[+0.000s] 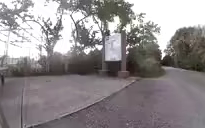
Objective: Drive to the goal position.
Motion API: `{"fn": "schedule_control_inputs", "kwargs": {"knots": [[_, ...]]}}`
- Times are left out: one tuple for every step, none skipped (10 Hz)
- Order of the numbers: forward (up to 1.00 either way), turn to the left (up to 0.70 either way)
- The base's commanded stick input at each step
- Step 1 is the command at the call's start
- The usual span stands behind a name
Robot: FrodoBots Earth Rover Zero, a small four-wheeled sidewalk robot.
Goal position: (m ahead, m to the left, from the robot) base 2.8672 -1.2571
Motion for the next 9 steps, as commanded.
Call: {"fn": "schedule_control_inputs", "kwargs": {"knots": [[0.70, -0.34], [0.70, -0.34], [0.70, -0.34], [0.70, -0.34], [0.70, -0.34], [0.70, -0.34], [0.70, -0.34], [0.70, -0.34], [0.70, -0.33]]}}
